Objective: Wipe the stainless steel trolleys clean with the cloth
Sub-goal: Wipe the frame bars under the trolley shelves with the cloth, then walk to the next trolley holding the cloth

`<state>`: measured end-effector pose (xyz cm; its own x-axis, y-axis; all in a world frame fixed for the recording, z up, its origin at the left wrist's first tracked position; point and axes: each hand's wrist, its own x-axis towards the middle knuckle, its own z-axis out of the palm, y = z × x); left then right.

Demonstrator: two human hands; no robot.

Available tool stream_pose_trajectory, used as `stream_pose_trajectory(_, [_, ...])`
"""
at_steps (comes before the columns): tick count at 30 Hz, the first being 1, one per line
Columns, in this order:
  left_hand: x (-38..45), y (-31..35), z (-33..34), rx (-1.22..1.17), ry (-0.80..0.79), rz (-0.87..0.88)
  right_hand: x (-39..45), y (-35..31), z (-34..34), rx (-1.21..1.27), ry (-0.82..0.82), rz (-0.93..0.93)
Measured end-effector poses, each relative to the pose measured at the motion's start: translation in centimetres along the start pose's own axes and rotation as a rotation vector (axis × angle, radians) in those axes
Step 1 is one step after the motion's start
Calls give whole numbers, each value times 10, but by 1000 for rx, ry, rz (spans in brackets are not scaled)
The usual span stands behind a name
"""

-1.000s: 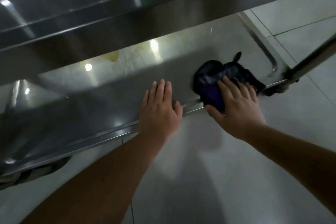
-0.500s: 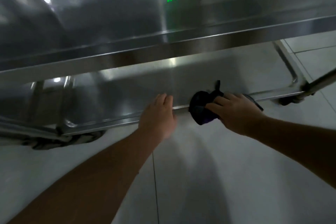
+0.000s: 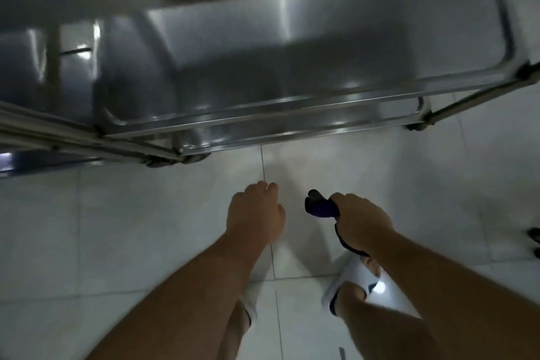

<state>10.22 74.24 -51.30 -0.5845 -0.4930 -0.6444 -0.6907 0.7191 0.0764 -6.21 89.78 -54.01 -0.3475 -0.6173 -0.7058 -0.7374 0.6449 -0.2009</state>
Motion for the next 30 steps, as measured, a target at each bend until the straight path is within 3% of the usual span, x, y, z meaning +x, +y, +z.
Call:
stream_pose_trajectory(5, [-114, 24, -105, -22, -40, -38, -118, -16, -93, -14, -27, 42])
stream_pose_trajectory(14, [-238, 59, -268, -87, 127, 35, -268, -47, -253, -62, 39, 93])
stream_pose_trajectory(23, [-296, 53, -385, -61, 278, 226, -364, -96, -337, 151, 265, 217])
stream_pose_trajectory(30, [-318, 124, -450, 28, 369, 432, -429, -63, -383, 295, 528, 316])
